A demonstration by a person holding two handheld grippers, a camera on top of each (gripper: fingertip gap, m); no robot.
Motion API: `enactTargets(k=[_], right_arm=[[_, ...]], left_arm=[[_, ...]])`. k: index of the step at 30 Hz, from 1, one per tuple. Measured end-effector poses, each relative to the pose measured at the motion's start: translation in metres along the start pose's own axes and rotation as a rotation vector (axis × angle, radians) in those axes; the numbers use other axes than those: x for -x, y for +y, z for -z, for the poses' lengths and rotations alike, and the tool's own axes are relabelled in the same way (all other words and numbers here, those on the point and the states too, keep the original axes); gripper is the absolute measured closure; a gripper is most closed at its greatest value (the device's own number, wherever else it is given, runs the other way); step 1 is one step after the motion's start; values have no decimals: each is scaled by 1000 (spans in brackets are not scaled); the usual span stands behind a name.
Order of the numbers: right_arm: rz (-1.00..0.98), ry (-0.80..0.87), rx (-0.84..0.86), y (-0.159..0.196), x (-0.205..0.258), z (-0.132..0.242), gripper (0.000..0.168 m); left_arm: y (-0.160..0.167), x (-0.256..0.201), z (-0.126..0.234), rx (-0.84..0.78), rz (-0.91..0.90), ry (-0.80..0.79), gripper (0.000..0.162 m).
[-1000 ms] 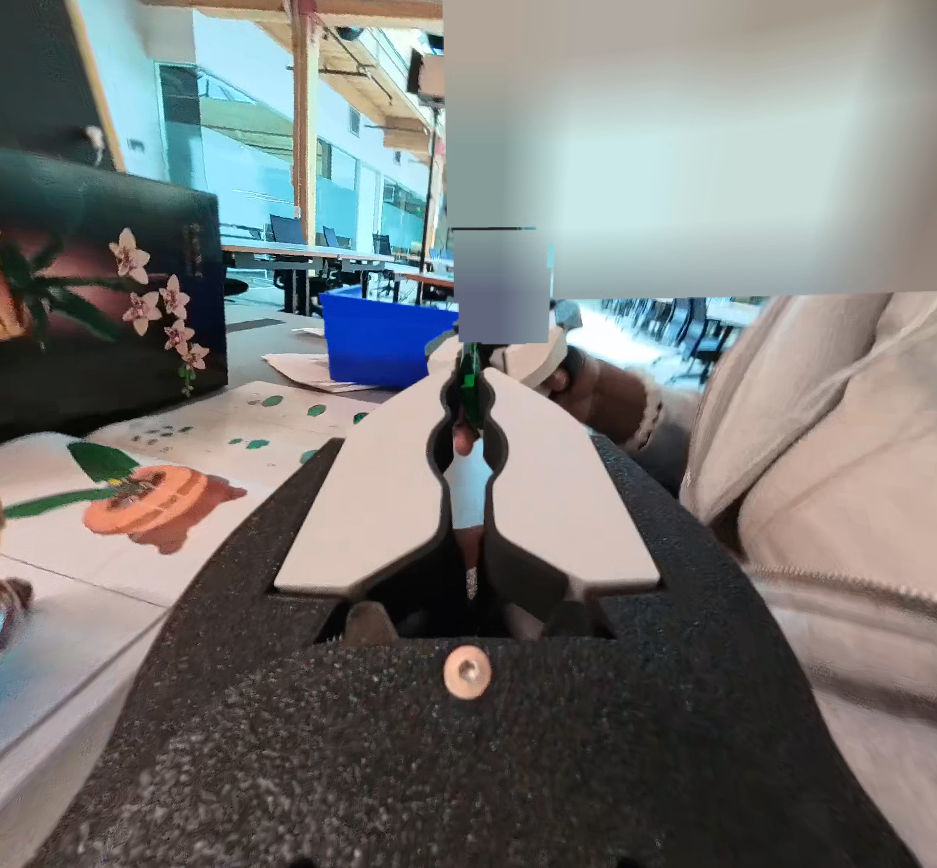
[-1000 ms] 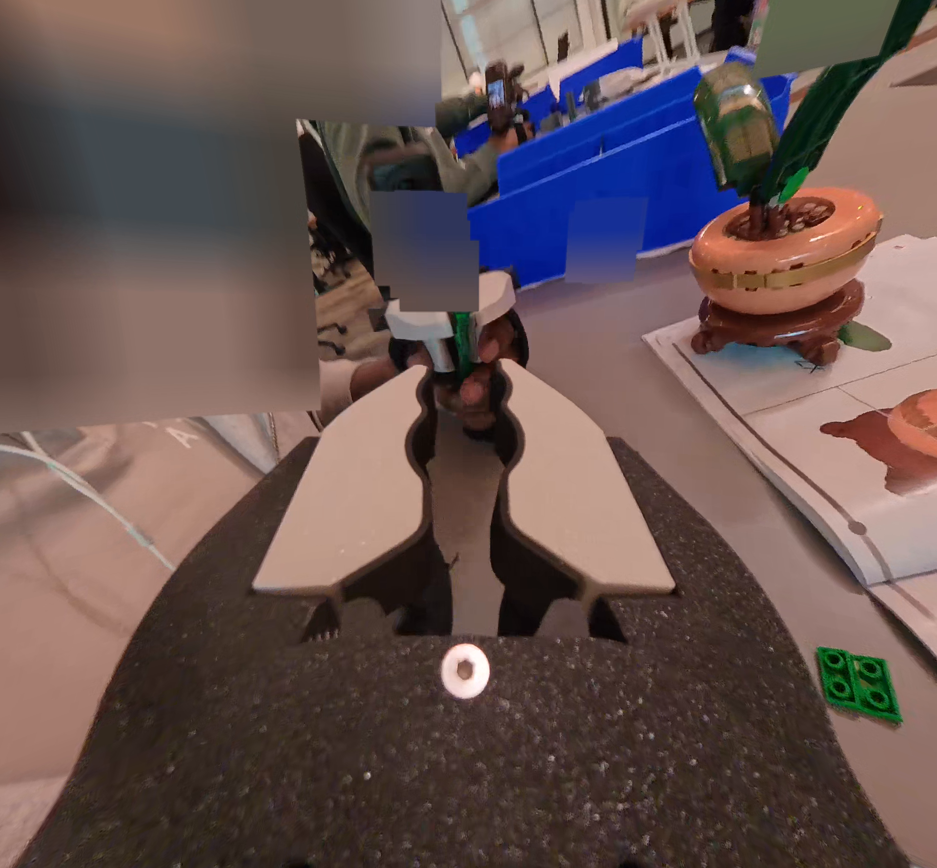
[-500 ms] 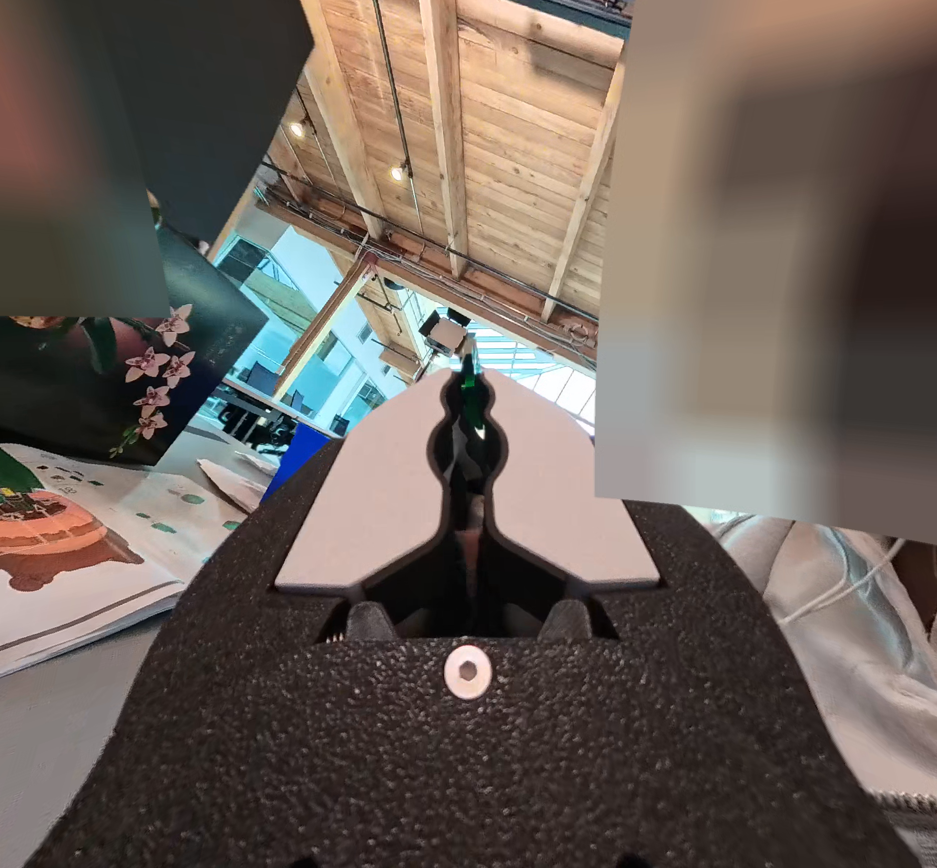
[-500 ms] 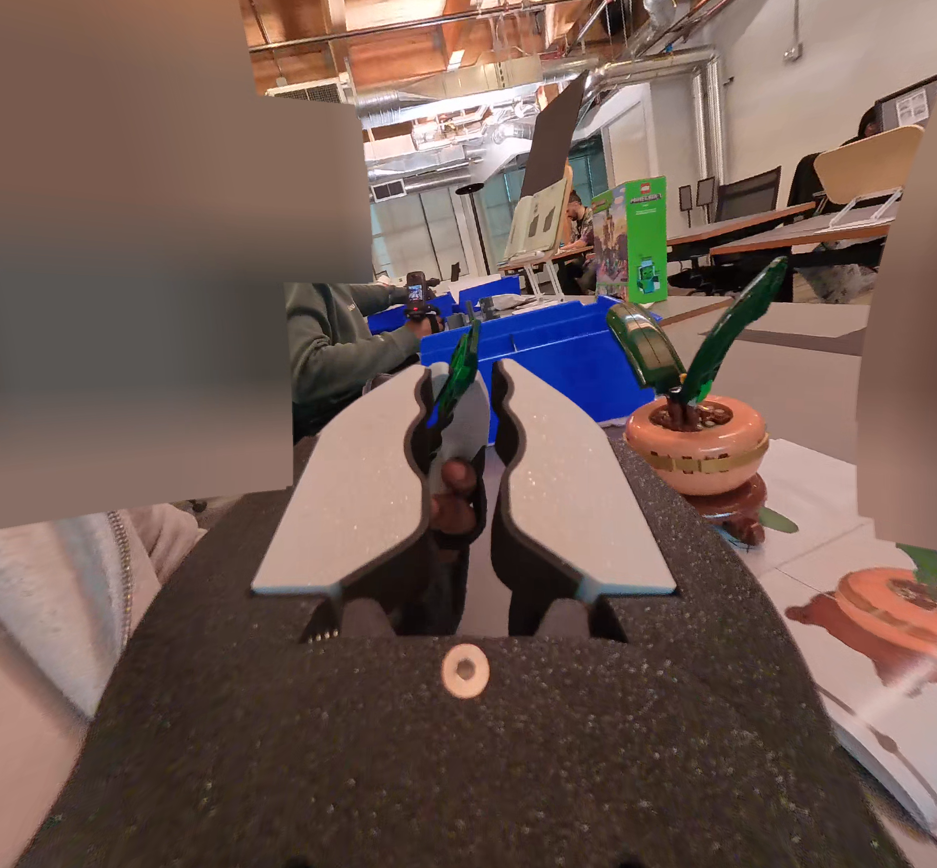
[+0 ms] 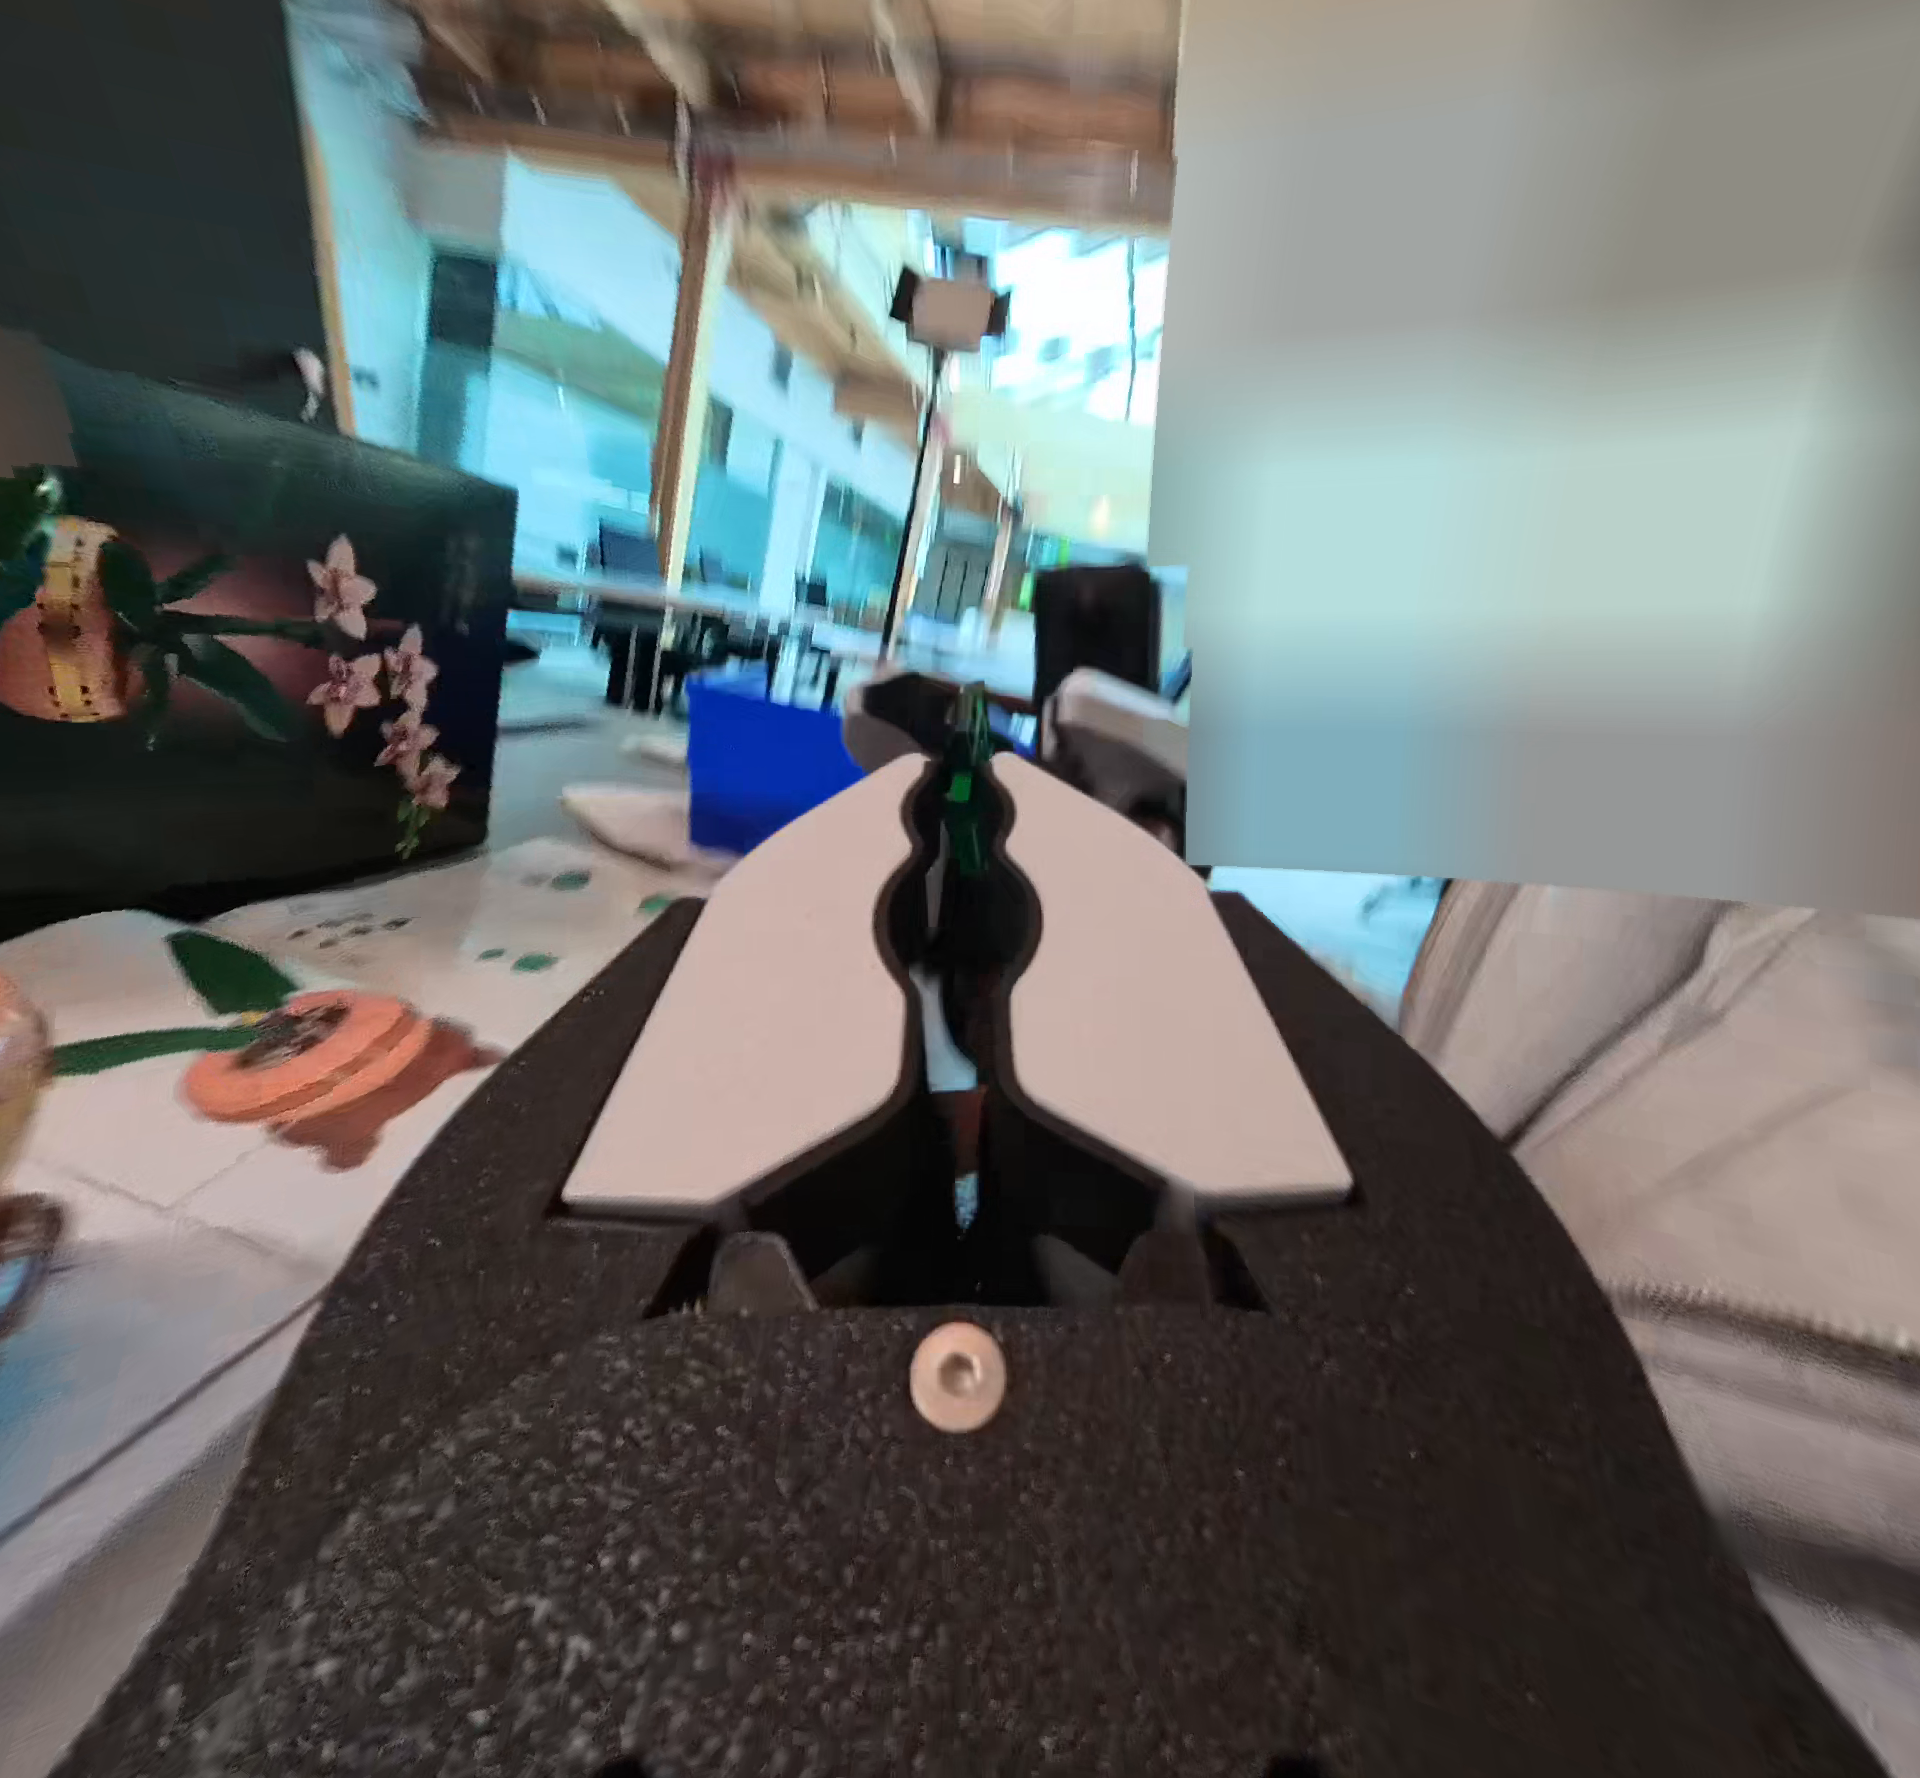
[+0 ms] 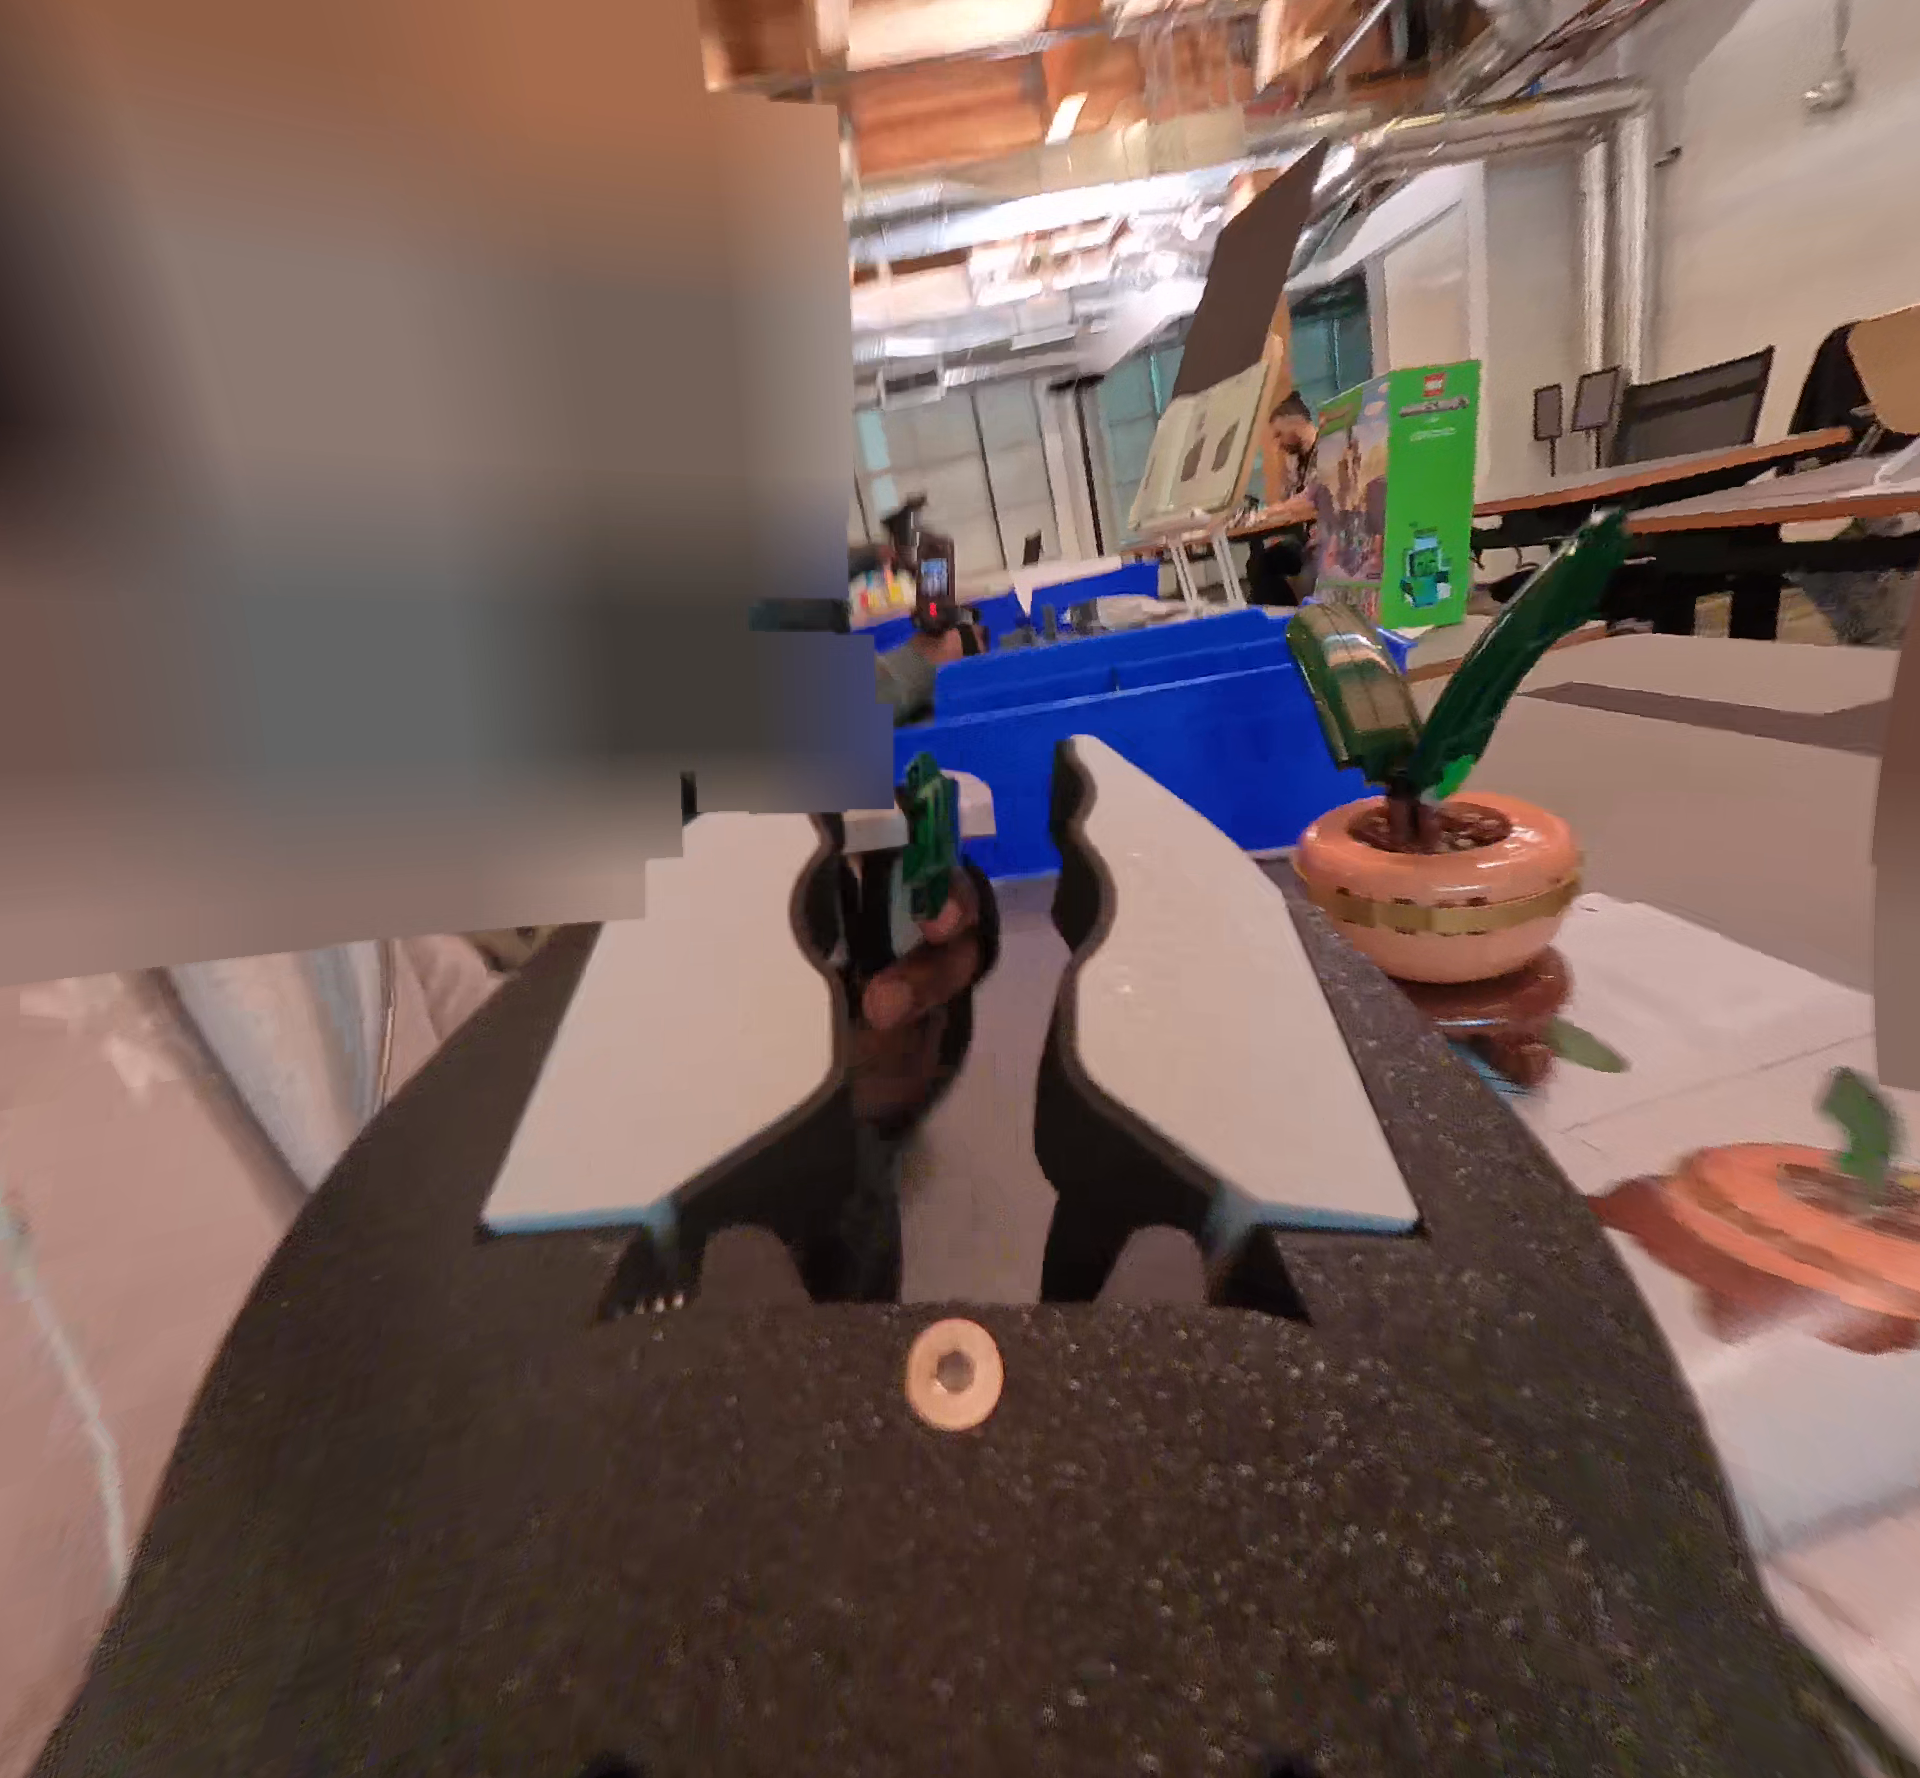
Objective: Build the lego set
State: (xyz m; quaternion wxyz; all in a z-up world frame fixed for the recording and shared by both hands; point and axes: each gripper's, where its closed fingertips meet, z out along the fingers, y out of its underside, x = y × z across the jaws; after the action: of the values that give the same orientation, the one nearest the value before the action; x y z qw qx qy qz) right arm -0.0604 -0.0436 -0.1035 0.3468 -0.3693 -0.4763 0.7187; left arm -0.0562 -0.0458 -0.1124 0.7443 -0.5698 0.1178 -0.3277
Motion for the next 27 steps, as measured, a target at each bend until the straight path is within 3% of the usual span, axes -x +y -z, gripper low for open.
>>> enactTargets(k=[2,7,10,14,15,19,21,24,27], right_arm=[[166,-20,162,2,1,12,142],[510,-73,711,36,0,24,143],[591,-135,834,51,4,23,152],[651,-126,938,70,-3,25,151],[653,-138,949,74,-2,27,161],[563,-66,729,56,-4,21,162],[370,-65,455,33,2,14,162],[85,-135,68,6,13,13,163],[7,-143,17,17,11,11,163]], left_arm=[[10,2,3,167,-133,-26,157],[41,5,12,500,-442,-72,157],[53,2,13,585,-522,-62,157],[56,-5,11,587,-520,-25,157],[56,-6,11,585,-521,-19,157],[44,-3,9,503,-533,-50,150],[32,-2,7,395,-518,-74,137],[16,-11,-1,197,-393,-42,138],[8,-18,-4,93,-297,-2,140]])
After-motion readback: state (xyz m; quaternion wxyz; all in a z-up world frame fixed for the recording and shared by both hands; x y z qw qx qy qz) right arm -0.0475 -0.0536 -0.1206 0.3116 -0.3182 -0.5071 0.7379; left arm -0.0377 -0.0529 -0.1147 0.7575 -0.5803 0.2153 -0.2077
